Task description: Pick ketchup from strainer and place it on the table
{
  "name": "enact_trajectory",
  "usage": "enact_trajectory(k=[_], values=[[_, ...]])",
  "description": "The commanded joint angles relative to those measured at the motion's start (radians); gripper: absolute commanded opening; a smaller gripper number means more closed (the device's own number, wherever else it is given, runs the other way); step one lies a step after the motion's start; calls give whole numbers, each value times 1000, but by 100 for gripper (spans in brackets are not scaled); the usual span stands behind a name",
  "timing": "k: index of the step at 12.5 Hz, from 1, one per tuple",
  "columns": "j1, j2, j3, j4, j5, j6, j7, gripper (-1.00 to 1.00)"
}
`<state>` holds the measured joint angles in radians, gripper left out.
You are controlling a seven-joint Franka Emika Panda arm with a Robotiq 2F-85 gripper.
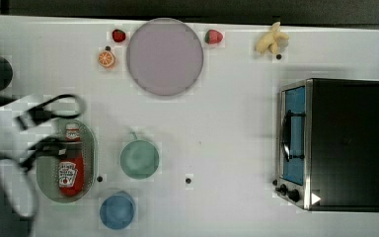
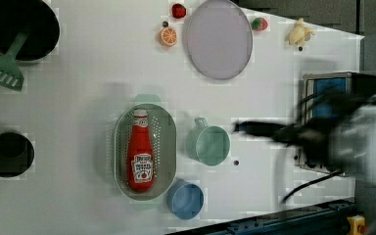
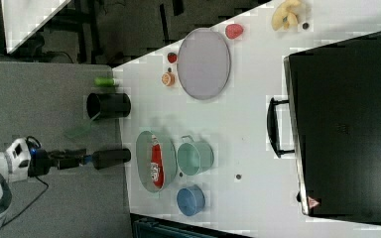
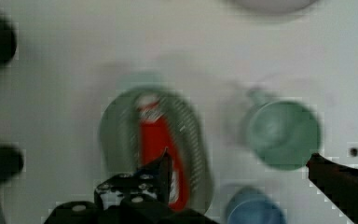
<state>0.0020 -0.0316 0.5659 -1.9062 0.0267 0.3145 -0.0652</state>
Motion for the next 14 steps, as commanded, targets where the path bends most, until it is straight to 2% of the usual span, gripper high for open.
enact_trajectory(k=[1,6,11,14], values=[[7,28,69,-18,8,37,-12,100],[27,167,163,-128,-48,208,107,100],[59,320,163,-256,-194,478,240,100],[64,422,153,-270,-268,568,294,100]])
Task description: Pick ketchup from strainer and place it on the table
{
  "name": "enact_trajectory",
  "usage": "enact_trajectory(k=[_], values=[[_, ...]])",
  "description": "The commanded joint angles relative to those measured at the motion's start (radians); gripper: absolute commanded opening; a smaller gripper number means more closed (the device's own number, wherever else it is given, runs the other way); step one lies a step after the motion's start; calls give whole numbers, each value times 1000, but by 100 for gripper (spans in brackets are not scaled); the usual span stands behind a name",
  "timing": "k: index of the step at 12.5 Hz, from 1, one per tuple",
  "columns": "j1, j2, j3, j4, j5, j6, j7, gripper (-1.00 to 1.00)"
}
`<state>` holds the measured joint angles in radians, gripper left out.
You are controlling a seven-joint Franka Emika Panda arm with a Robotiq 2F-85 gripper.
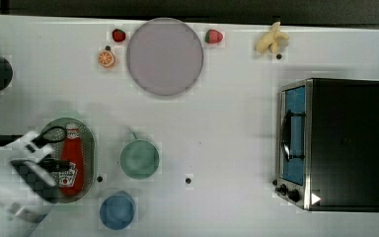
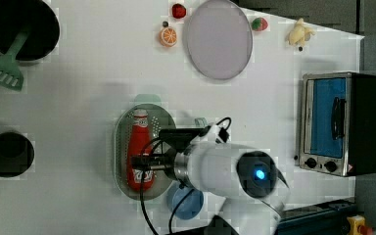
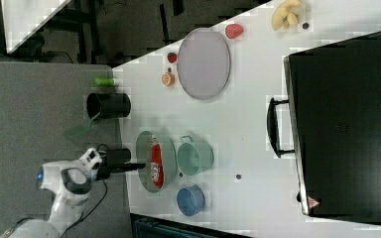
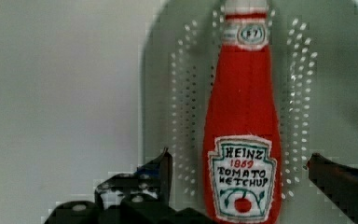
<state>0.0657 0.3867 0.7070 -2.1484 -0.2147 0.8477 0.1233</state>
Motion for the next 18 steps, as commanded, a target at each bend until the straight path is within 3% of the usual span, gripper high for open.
enact_trajectory(k=[1,6,9,10,13,16,18], values=[[2,35,6,-28,-56,53,122,100],[20,151,-28,-19,-197,131,239,100],[41,200,-55,1,-220,144,242,100],[49,210,-67,6,-224,144,242,91],[62,215,-75,12,-225,158,242,21],[40,153,-42,5,-202,74,242,21],[-1,81,25,10,-95,9,231,21]])
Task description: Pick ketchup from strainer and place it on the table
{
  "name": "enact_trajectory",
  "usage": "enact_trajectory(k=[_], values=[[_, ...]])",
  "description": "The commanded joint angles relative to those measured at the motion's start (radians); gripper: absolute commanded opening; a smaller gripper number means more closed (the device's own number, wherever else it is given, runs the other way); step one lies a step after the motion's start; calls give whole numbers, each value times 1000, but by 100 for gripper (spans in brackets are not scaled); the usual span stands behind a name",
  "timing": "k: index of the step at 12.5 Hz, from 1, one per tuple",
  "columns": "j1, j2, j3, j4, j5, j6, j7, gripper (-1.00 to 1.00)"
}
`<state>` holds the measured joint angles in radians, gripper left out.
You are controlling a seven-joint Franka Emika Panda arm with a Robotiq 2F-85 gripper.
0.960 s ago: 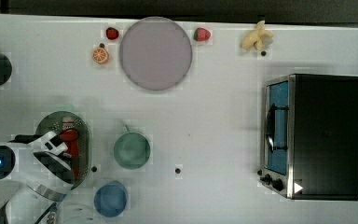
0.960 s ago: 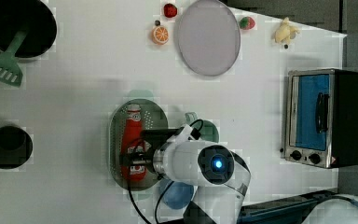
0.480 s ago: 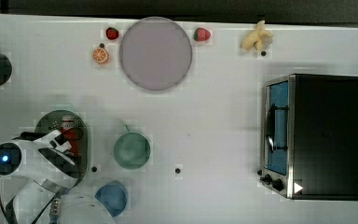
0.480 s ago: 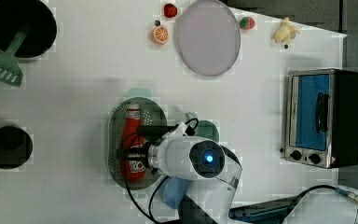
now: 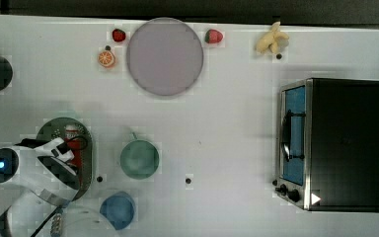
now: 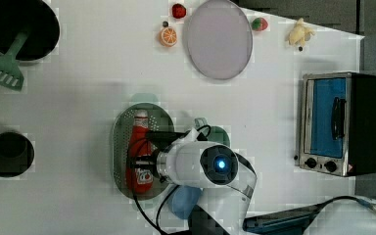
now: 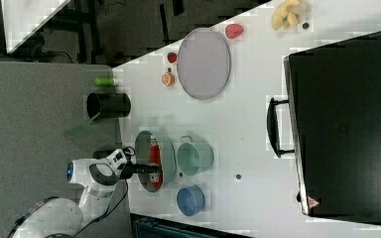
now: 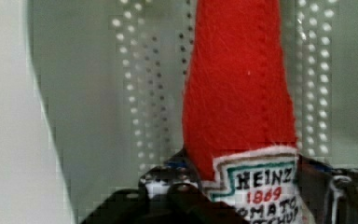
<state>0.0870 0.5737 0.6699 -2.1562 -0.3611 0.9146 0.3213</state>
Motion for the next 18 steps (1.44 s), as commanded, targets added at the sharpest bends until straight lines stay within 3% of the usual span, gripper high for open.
enact_trajectory(k=[1,3,5,9,13,18], values=[[-47,-145,100,24,125,-68,31,21],[-88,-222,162,48,221,-120,21,21],[-117,-289,188,96,248,-206,-16,21],[-158,-358,186,249,358,-494,-176,21],[-251,-382,149,384,362,-679,-292,21],[-367,-439,36,402,352,-681,-324,21]])
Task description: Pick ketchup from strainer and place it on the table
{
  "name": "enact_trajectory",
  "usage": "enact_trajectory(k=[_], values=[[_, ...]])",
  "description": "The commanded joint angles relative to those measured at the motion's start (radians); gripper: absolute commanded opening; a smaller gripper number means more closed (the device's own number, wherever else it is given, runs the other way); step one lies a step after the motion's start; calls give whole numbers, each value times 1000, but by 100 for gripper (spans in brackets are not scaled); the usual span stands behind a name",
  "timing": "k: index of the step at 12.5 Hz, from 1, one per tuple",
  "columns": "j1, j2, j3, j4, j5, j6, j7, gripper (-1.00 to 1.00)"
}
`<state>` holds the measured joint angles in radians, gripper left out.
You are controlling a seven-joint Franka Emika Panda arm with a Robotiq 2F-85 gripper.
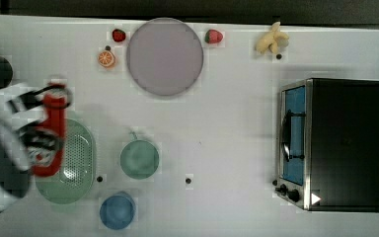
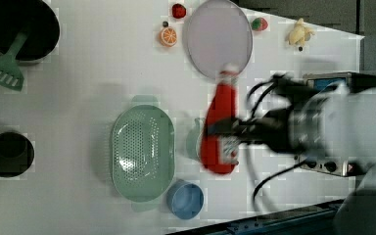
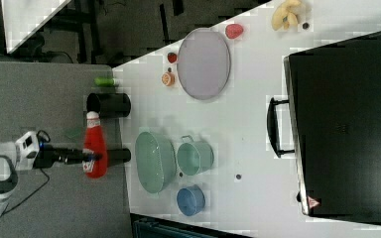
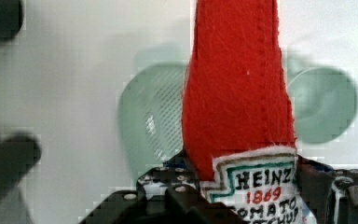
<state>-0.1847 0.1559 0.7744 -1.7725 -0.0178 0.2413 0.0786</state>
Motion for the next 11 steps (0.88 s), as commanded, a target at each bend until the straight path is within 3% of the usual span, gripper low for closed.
enact_trajectory(k=[1,6,11], values=[[-111,-29,-95,16,9,-8,-85,21],[-172,-37,-244,-21,8,-7,-139,21],[-204,-37,-384,-138,8,47,-298,21]])
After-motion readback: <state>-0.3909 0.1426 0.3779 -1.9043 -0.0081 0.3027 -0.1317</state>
